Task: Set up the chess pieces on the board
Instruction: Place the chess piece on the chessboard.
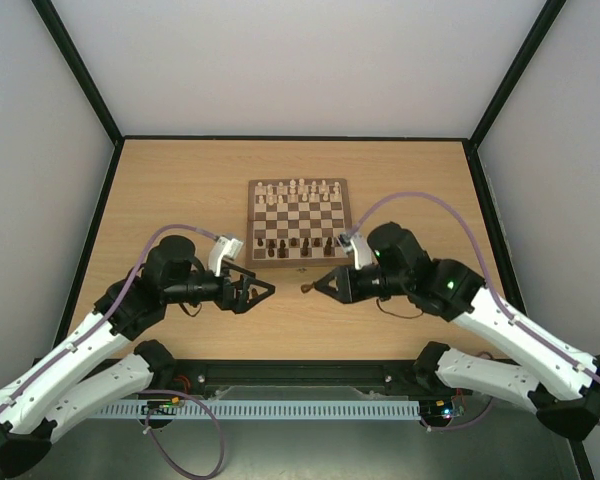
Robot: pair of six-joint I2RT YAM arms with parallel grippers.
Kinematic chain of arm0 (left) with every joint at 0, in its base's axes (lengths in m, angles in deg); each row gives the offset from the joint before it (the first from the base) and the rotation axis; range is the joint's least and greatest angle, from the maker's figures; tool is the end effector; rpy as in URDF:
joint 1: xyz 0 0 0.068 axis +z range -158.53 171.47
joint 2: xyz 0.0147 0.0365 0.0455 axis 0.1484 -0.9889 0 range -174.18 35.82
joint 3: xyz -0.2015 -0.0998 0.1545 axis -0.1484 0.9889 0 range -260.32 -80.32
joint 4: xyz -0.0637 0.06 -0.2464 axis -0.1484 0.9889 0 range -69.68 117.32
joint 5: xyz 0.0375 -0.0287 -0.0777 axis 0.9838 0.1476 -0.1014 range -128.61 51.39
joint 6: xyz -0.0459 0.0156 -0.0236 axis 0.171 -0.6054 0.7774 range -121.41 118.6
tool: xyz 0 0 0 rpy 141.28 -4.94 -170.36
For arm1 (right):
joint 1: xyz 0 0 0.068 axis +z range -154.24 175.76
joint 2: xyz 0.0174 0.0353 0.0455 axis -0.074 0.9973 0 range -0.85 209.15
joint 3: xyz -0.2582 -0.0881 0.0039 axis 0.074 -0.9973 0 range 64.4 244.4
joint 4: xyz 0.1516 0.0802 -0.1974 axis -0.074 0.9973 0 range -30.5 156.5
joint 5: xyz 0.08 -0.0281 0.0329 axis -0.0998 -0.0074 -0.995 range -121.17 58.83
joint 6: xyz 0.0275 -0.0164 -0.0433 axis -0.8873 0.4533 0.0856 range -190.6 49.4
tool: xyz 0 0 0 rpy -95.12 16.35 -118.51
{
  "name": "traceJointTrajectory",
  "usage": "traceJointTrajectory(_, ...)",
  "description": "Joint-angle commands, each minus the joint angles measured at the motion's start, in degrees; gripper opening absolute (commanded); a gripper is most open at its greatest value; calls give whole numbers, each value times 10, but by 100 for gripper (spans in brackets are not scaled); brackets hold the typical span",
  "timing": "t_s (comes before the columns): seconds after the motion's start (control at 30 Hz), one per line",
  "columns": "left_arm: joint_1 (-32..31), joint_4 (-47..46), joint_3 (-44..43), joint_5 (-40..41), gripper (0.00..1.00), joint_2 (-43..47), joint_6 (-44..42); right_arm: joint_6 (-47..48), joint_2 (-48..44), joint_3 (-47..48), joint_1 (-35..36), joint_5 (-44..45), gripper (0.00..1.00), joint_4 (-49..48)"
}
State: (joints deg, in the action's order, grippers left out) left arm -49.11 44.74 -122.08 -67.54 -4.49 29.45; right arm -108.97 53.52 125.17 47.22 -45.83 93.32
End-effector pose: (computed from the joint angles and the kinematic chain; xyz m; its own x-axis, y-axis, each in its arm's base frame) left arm 0.1095 -0.1165 0.3095 -0.7200 0.0255 -0.6935 0.6270 0.4523 -0.6343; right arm 0.1171 0.1614 0.3652 -0.7814 -0.0173 -0.6237 -0.5251 0.5584 0.6423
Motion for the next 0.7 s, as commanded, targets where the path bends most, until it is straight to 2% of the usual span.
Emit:
traceJointTrajectory(0.0, 3, 74, -4, 82, 99, -2, -7, 48, 85, 111, 4, 147, 2, 143)
traceJointTrajectory(0.2, 3, 83, -4, 93, 99, -17, 4, 57, 234, 242, 3, 286, 1, 239)
traceJointTrajectory(0.53, 3, 98, -9, 128, 100, -27, 13, 76, 429, 382, 15, 332, 1, 295)
traceJointTrajectory(0.67, 3, 98, -8, 132, 99, -25, 15, 92, 486, 404, 21, 328, 2, 295)
